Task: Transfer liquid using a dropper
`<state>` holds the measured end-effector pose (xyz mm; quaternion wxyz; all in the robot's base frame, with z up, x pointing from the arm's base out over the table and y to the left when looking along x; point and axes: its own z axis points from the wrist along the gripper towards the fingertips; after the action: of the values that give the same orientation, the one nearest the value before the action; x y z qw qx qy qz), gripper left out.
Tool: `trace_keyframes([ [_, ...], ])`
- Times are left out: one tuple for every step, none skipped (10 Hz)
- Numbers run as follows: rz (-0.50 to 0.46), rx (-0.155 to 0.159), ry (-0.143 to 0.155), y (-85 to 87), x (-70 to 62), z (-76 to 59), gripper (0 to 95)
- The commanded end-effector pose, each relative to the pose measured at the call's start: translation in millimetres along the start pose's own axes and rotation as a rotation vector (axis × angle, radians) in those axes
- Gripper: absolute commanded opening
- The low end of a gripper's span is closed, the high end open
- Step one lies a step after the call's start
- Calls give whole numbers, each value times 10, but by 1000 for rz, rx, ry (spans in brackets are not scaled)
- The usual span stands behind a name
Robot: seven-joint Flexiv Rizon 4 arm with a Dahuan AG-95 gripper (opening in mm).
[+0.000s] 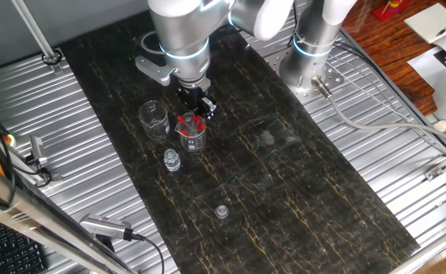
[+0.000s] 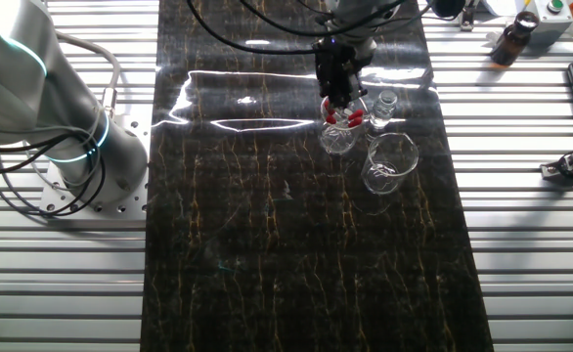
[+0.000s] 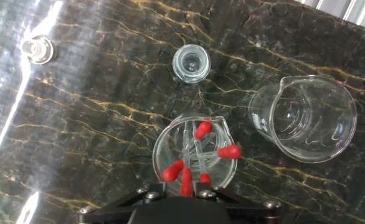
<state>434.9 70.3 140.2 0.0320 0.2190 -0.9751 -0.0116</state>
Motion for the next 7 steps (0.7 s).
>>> trace_keyframes([
  [-3, 2, 0, -3, -7, 3, 380],
  [-2, 3, 1, -3, -7, 6, 380],
  [-2, 4, 2, -1, -9, 17, 190],
  [-3, 4, 2, 0, -10, 27, 190],
  [-2, 6, 1, 2, -12, 41, 190],
  [-2, 6, 1, 3, -14, 51, 190],
  [-2, 7, 1, 3, -14, 56, 190],
])
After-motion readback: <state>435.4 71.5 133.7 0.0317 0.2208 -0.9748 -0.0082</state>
